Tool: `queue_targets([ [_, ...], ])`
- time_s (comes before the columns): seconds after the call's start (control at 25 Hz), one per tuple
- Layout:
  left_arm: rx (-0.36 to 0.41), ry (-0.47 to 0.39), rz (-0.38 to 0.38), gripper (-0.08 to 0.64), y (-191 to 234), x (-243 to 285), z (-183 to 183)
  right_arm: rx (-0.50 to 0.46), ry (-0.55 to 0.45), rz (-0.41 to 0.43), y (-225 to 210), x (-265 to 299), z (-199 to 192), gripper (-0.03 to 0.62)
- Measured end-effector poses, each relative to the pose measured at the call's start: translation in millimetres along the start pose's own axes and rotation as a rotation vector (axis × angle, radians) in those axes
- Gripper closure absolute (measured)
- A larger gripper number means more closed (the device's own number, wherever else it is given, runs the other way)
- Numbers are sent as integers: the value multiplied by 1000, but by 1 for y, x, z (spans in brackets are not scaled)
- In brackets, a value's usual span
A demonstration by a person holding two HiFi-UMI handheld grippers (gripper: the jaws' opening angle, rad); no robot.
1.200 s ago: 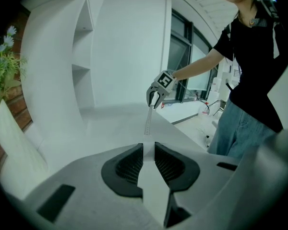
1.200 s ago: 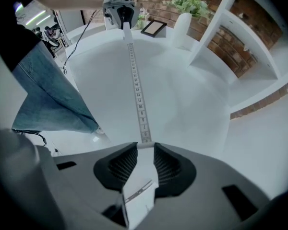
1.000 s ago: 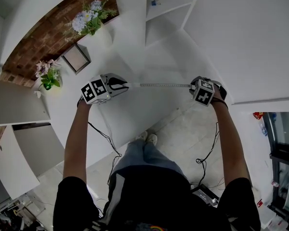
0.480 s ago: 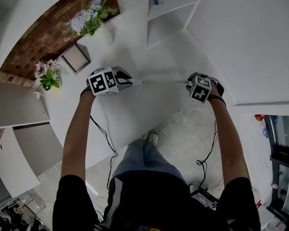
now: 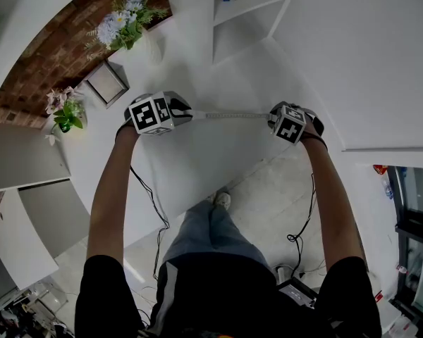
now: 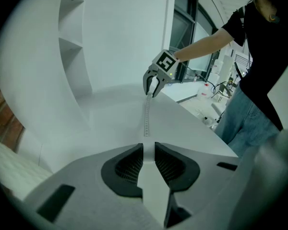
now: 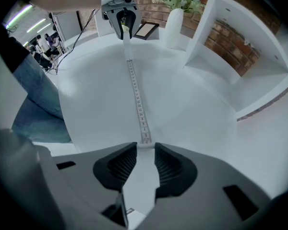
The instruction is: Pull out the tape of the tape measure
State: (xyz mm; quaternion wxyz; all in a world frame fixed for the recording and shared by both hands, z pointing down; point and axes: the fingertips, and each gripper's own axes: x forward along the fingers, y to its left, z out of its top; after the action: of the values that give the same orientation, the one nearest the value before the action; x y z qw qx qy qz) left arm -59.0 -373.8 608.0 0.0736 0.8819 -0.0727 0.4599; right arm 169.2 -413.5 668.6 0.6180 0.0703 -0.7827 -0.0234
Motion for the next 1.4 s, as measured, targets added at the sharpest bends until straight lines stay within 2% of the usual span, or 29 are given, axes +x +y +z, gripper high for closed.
queue_targets([
  [0.48,-11,-25,23,482,12,6,11,63,-21,-19,-4,7,-5,456],
  [0.64,-15,-28,46,479,16,10,13,86,-34,-24,-4,5,-5,413],
  [0.76,-28,-35,53,423,18,13,14,101,-42,-25,-3,2,-6,400],
  [1.0,-37,-56,73,413,19,14,16,116,-52,-36,-3,0,-10,397],
  [1.12,-57,-101,107,413,23,6,23,131,-68,-45,-3,-5,-10,397],
  [1.24,-98,-191,176,413,29,-13,34,191,-124,-70,-4,-17,-8,397],
  [1.4,-158,-325,289,422,30,-46,49,364,-310,-129,-9,-49,5,403],
])
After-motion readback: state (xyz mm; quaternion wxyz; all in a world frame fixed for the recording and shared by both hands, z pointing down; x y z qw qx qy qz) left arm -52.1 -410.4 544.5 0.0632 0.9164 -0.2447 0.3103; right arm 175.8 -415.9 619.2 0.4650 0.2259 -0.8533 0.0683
